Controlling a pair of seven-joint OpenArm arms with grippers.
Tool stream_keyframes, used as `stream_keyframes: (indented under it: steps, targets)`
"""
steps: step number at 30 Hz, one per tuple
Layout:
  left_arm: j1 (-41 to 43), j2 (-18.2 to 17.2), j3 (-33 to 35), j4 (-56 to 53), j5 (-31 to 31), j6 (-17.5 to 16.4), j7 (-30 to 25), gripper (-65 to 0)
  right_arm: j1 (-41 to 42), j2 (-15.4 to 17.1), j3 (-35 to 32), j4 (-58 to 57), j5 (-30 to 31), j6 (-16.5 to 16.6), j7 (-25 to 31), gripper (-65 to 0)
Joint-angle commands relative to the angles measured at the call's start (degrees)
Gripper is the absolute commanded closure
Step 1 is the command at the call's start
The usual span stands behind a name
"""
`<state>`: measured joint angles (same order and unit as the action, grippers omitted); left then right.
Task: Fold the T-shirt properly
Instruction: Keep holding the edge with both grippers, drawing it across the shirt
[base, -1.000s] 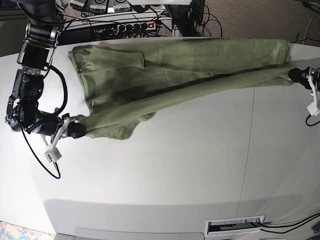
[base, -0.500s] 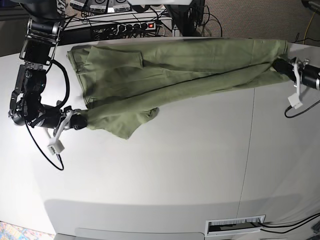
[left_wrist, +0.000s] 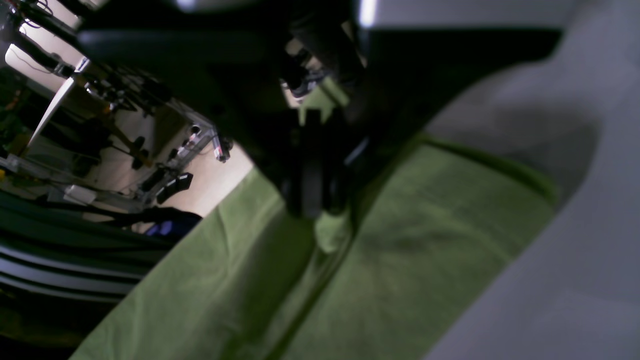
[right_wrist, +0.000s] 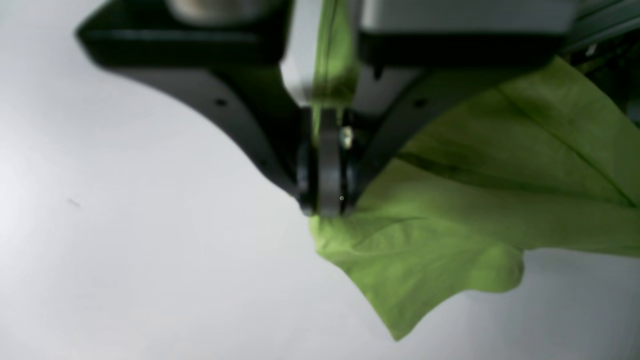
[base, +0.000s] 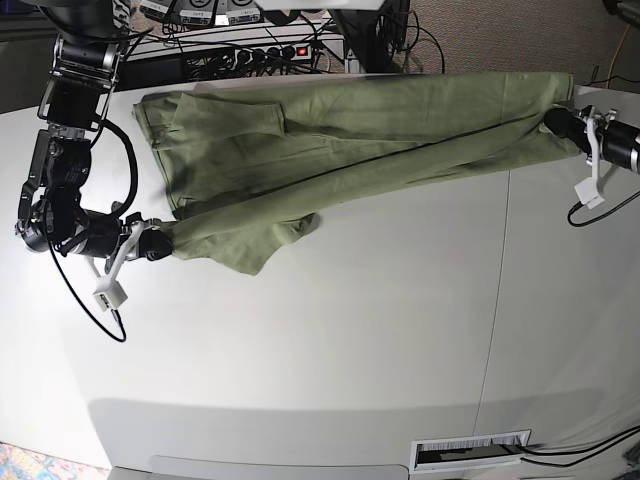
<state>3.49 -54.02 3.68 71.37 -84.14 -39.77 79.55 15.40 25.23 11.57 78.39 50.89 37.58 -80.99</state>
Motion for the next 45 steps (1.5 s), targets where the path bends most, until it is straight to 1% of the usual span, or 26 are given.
stream_keyframes:
  steps: [1, 4, 9, 11, 15, 18, 20, 22, 25, 32, 33, 35, 37, 40, 43, 45]
  targets:
    - [-0.5, -1.7, -0.5, 0.5, -0.9, -0.2, 0.5, -2.3, 1.5, 1.1, 0.4, 0.9, 0.9, 0.3, 1.0, 0.0]
    - [-0.5, -1.7, -0.5, 0.5, -0.9, -0.2, 0.5, -5.1, 1.5, 1.1, 0.4, 0.9, 0.9, 0.3, 1.0, 0.0]
    - [-0.5, -1.7, -0.5, 0.5, -0.9, -0.2, 0.5, -16.4, 1.5, 1.1, 0.4, 0.9, 0.5, 0.3, 1.0, 0.0]
    - [-0.5, -1.7, -0.5, 0.5, -0.9, -0.2, 0.5, -17.3, 1.5, 1.1, 0.4, 0.9, -0.1, 0.3, 1.0, 0.0]
    - [-0.5, -1.7, -0.5, 0.5, -0.9, -0.2, 0.5, -17.2, 1.5, 1.1, 0.4, 0.9, -1.1, 0.3, 1.0, -6.9]
    - [-0.5, -1.7, -0.5, 0.5, -0.9, -0.2, 0.5, -17.2, 1.6, 1.1, 0.4, 0.9, -0.7, 0.3, 1.0, -15.7]
    - [-0.5, -1.7, -0.5, 0.5, -0.9, -0.2, 0.5, -17.2, 1.8, 1.1, 0.4, 1.2, 1.6, 0.5, 1.0, -20.3]
    - [-0.5, -1.7, -0.5, 0.5, -0.9, -0.2, 0.5, -17.2, 1.9, 0.7, 0.4, 2.0, 3.8, 1.7, 1.0, -21.1]
    - [-0.5, -1.7, -0.5, 0.5, -0.9, -0.2, 0.5, -17.2, 1.9, -1.4, 0.4, 4.6, 5.5, 1.9, 1.0, -21.1]
    - [-0.5, -1.7, -0.5, 0.5, -0.9, -0.2, 0.5, -17.2, 1.6, -9.3, 0.3, 5.8, 6.2, 1.9, 1.0, -21.0]
    - [-0.5, -1.7, -0.5, 0.5, -0.9, -0.2, 0.5, -17.2, 1.6, -9.9, 0.3, 5.8, 5.6, 1.9, 1.0, -21.0]
    - [-0.5, -1.7, -0.5, 0.5, -0.9, -0.2, 0.5, -17.2, 1.6, -10.4, 0.3, 5.8, 1.6, 1.9, 1.0, -21.0]
    - [-0.5, -1.7, -0.5, 0.5, -0.9, -0.2, 0.5, -17.2, 1.6, -10.4, 0.0, 5.8, -4.7, 1.9, 6.5, -21.0]
    - [-0.5, -1.7, -0.5, 0.5, -0.9, -0.2, 0.5, -17.2, 1.6, -10.4, -1.4, 5.8, -11.6, 2.0, 13.8, -21.0]
    - [-0.5, -1.6, -0.5, 0.5, -0.9, -0.2, 0.5, -17.2, 1.6, -10.4, -5.3, 5.8, -16.9, 2.0, 18.0, -21.0]
    - [-0.5, -1.7, -0.5, 0.5, -0.9, -0.2, 0.5, -17.2, 1.6, -10.4, -9.1, 5.8, -21.8, 2.0, 22.1, -21.0]
